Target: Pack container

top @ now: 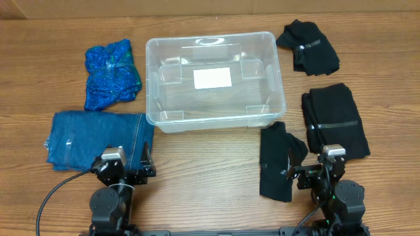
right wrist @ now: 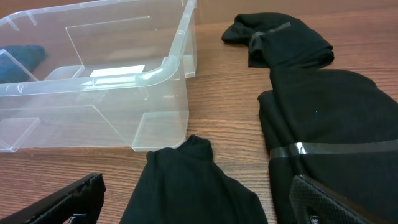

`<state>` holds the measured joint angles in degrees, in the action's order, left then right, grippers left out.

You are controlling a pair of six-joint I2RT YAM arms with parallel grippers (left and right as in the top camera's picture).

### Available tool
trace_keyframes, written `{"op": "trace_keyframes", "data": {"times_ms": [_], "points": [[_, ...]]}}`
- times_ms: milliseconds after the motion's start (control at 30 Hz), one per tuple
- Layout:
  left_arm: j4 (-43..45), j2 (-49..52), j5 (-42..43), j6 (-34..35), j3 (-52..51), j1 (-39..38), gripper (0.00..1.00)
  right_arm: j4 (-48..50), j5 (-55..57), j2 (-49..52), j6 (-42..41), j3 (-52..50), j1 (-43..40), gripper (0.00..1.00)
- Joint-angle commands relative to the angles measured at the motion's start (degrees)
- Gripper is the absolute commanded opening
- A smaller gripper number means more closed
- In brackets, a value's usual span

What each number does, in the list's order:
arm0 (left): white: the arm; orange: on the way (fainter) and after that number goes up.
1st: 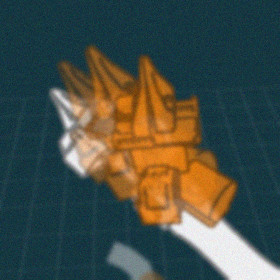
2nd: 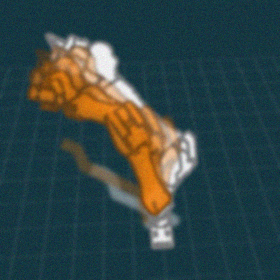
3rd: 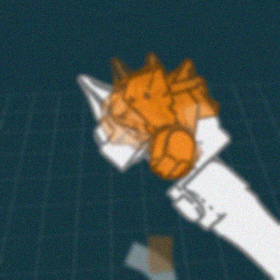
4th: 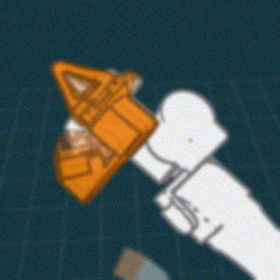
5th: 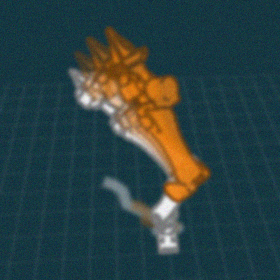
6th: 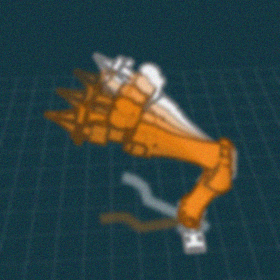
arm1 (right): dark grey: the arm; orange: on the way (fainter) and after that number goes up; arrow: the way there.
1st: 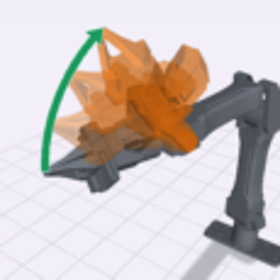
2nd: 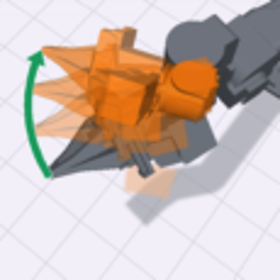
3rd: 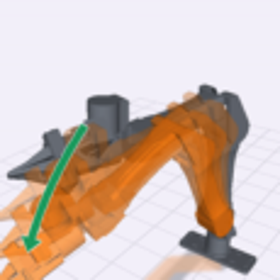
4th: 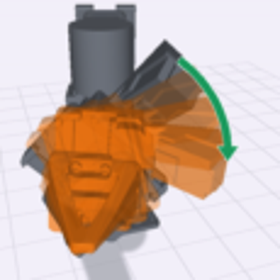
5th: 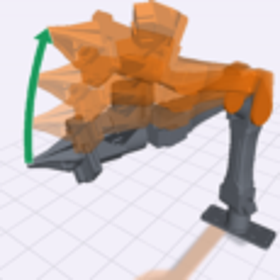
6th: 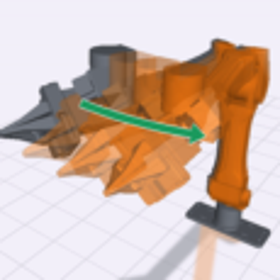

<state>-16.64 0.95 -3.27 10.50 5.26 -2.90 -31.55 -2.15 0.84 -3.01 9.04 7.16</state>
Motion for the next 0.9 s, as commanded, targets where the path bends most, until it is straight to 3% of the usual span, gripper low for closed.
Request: {"op": "trace_keyframes", "data": {"times_ms": [0, 667, 867], "points": [[0.44, -0.68, 0.13, 0.22, -0.26, -0.11, 1.00, -0.22, -0.11, -0.68, -0.22, -0.50, -0.15, 1.00], [0.50, -0.68, -0.28, 0.24, -0.28, -0.11, 1.00, -0.22, -0.11, -0.68, -0.22, -0.50, -0.15, 1.00], [-1.55, 0.22, 7.39, 4.66, 0.70, -0.13, 1.00, -0.22, -0.11, -0.68, -0.22, -0.50, -0.15, 1.00]]}}
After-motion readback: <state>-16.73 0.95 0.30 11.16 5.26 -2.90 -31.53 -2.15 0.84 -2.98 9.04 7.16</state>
